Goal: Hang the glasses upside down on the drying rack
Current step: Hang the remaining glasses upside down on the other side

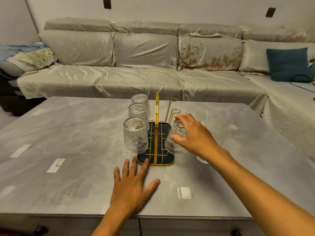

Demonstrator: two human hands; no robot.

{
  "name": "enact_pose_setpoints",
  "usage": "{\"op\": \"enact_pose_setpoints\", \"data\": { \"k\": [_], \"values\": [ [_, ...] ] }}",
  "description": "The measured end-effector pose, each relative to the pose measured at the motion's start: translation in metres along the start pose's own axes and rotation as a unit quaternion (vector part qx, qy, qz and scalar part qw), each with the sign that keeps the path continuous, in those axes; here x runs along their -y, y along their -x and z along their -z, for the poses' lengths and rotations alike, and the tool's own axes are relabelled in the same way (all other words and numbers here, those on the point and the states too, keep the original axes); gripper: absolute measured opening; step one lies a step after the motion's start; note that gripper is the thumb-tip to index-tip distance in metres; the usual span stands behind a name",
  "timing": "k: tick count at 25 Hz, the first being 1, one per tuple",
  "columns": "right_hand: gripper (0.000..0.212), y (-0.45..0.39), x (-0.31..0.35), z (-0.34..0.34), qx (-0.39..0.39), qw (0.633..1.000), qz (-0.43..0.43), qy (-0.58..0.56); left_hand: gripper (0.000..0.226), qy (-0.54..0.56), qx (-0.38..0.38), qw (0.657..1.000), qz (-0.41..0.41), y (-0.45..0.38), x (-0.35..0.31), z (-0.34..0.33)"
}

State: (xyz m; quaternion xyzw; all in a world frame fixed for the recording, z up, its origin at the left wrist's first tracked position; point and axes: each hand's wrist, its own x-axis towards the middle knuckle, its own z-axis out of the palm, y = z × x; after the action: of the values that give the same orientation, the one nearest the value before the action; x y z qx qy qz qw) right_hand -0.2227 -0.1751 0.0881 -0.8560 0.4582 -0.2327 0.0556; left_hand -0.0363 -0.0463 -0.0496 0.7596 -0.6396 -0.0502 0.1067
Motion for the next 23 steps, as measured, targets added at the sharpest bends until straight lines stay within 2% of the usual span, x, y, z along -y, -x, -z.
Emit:
{"op": "enact_pose_setpoints", "data": {
  "k": [1,3,4,5,6,7,9,10,13,16,19,23],
  "values": [
    [0.07,0.006,-0.002,0.001,-0.035,0.999,0.007,-0.021,0.079,-0.001,0.001,1.0,-0.001,0.0,0.0,-0.001],
    [0.06,0.027,-0.013,0.0,-0.202,0.973,-0.014,-0.112,0.078,-0.005,0.003,1.0,-0.001,0.0,0.0,-0.002],
    [0.057,0.04,-0.022,-0.003,-0.294,0.938,-0.058,-0.173,0.078,-0.006,0.003,1.0,-0.002,-0.001,0.0,-0.002],
    [0.06,0.053,-0.033,-0.009,-0.354,0.897,-0.124,-0.233,0.077,-0.006,0.002,1.0,-0.002,-0.002,0.0,-0.003],
    [0.067,0.065,-0.043,-0.016,-0.368,0.862,-0.197,-0.288,0.077,-0.005,0.001,1.0,-0.003,-0.002,0.001,-0.004],
    [0.078,0.072,-0.052,-0.024,-0.338,0.839,-0.259,-0.339,0.076,-0.005,0.0,1.0,-0.003,-0.003,0.001,-0.005],
    [0.092,0.079,-0.067,-0.044,-0.225,0.826,-0.318,-0.407,0.076,-0.006,0.001,1.0,-0.004,-0.002,0.001,-0.005],
    [0.091,0.079,-0.072,-0.052,-0.191,0.829,-0.324,-0.414,0.076,-0.006,0.002,1.0,-0.005,-0.002,0.001,-0.005],
    [0.08,0.073,-0.082,-0.061,-0.164,0.852,-0.329,-0.374,0.077,-0.006,0.004,1.0,-0.004,-0.001,0.001,-0.004],
    [0.074,0.068,-0.089,-0.052,-0.137,0.864,-0.314,-0.37,0.077,-0.004,0.008,1.0,0.0,-0.001,0.0,-0.003],
    [0.059,0.055,-0.091,-0.015,-0.156,0.88,-0.263,-0.363,0.077,-0.002,0.008,1.0,-0.001,-0.001,0.0,-0.003],
    [0.083,0.011,-0.079,0.069,-0.145,0.944,-0.176,-0.237,0.076,-0.003,0.007,1.0,-0.002,-0.001,0.0,-0.003]
  ]
}}
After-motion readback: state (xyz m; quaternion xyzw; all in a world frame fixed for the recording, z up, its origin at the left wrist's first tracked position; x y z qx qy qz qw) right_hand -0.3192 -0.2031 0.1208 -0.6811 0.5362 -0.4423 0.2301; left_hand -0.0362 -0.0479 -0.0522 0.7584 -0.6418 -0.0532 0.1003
